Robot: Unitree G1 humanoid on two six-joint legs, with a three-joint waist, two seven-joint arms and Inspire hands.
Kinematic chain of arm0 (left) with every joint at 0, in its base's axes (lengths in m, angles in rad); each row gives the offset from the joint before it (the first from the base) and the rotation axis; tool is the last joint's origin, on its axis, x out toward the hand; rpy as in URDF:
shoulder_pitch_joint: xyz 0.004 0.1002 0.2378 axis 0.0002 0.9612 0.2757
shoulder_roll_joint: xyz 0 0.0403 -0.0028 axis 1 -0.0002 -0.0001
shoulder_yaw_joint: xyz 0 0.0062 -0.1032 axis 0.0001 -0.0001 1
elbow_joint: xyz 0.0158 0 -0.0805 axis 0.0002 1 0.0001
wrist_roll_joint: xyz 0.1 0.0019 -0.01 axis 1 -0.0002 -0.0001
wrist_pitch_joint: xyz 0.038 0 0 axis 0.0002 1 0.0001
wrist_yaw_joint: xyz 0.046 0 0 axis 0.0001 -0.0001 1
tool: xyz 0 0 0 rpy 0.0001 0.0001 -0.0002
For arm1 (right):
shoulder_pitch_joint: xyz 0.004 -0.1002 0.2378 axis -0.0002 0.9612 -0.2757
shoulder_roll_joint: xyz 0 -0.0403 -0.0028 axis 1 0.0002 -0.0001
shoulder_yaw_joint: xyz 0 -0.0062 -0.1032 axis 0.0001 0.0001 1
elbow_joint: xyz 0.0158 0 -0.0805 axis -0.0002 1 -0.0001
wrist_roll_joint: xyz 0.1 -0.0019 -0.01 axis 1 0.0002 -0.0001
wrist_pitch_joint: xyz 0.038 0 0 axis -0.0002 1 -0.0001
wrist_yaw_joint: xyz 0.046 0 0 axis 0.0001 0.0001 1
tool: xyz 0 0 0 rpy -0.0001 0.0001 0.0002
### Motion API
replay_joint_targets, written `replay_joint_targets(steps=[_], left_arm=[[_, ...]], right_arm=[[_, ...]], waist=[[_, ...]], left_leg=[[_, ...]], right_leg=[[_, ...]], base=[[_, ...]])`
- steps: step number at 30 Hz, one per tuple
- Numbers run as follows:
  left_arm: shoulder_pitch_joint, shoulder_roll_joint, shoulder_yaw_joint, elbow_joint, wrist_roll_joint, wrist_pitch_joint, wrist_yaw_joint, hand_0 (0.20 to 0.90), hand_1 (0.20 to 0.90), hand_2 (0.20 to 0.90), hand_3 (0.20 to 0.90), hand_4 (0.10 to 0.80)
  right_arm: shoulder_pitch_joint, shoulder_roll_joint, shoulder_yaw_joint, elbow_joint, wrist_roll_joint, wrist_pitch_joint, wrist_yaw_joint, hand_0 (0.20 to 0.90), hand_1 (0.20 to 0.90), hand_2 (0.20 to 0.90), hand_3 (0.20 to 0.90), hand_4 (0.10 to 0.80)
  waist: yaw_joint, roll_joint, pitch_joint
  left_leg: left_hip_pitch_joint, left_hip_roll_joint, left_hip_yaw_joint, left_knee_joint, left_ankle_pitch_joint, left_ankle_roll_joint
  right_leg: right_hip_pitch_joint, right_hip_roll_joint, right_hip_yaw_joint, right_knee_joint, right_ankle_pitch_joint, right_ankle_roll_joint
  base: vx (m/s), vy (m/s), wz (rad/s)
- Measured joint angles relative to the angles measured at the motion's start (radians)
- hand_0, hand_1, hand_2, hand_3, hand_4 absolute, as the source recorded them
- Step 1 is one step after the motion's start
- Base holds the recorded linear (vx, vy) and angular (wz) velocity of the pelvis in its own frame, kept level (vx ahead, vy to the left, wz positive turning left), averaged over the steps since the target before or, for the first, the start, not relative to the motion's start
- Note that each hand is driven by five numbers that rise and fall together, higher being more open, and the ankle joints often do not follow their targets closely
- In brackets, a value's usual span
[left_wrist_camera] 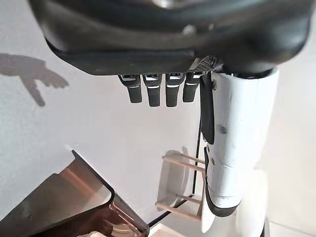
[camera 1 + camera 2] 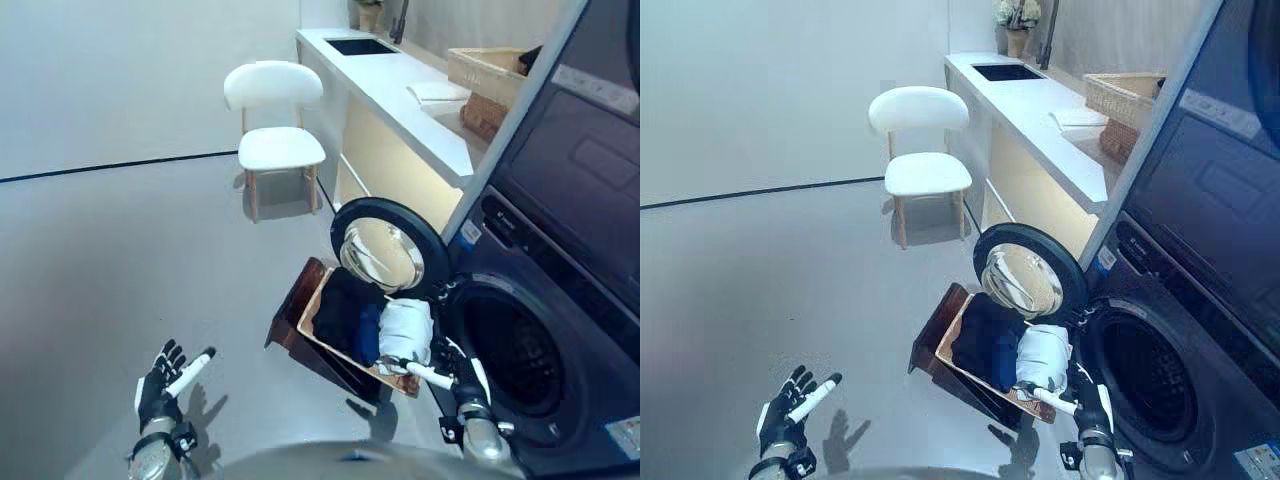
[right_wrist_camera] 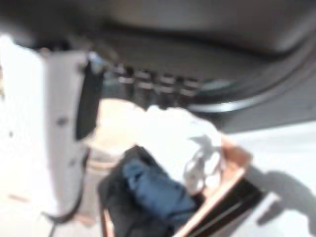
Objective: Pick up the clothes and place them into the washing machine
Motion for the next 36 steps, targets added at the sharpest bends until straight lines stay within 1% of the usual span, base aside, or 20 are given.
replay_joint_targets(steps=[36], left_arm=[[0.0, 0.0, 0.0, 0.0, 0.0, 0.0, 0.004, 0.9, 0.9, 0.9, 0.9, 0.8]], right_arm=[[0.0, 0.0, 0.0, 0.0, 0.0, 0.0, 0.0, 0.9, 0.9, 0.9, 0.9, 0.8]], waist=[[-0.001, -0.004, -0.002]], left_leg=[[-0.003, 0.0, 0.0, 0.0, 0.0, 0.0]], right_leg=[[-0.004, 0.0, 0.001, 0.0, 0.0, 0.0]], base=[[0.001, 0.003, 0.0]])
